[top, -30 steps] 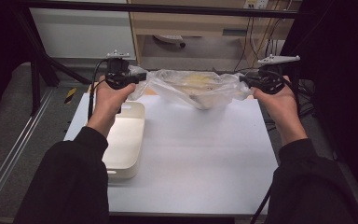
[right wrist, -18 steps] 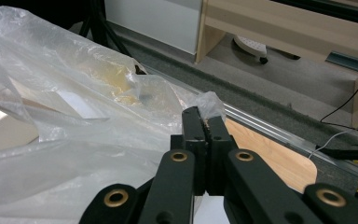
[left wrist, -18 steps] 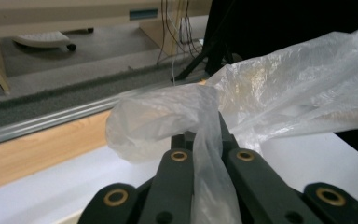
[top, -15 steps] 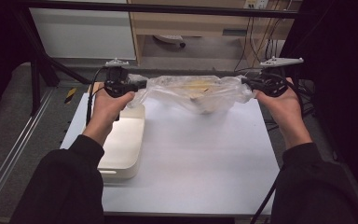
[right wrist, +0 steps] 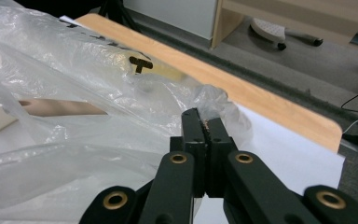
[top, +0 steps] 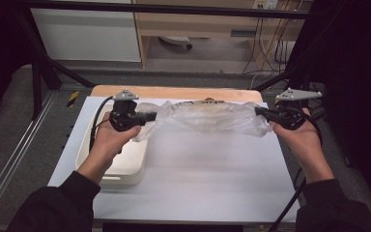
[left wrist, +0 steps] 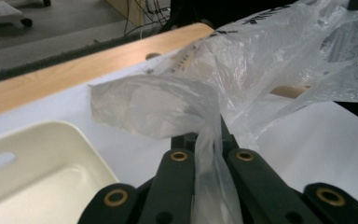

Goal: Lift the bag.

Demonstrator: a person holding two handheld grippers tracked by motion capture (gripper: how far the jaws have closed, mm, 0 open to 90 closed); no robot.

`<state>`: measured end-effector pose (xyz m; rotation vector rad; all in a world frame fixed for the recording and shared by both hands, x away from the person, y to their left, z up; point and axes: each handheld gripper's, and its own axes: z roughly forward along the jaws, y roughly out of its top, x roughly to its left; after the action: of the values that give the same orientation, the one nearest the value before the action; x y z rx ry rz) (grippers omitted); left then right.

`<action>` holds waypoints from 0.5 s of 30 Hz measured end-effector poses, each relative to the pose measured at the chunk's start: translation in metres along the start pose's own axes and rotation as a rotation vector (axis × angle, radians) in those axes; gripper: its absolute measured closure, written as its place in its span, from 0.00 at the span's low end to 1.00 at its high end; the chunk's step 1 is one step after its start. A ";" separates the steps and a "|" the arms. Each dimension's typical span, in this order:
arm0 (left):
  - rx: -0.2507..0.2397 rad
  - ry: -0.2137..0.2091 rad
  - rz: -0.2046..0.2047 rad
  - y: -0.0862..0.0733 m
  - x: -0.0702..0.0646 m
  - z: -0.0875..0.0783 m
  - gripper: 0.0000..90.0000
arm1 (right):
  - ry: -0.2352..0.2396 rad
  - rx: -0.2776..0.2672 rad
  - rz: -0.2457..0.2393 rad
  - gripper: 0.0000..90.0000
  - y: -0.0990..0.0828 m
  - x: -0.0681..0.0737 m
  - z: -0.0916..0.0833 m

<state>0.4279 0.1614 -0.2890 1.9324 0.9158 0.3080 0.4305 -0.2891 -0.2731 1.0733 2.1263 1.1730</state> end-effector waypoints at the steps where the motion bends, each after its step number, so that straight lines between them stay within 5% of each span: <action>1: 0.005 0.001 0.004 -0.007 -0.006 0.000 1.00 | 0.000 0.003 0.005 1.00 -0.005 0.001 -0.001; 9: 0.011 0.009 0.038 -0.045 -0.039 -0.001 1.00 | 0.008 0.027 0.030 1.00 -0.048 0.009 -0.006; 15: 0.029 -0.027 0.024 -0.071 -0.057 0.004 1.00 | 0.009 0.045 0.066 1.00 -0.075 0.012 -0.008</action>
<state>0.3574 0.1387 -0.3418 1.9708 0.8841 0.2842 0.3879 -0.3079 -0.3330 1.1677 2.1487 1.1673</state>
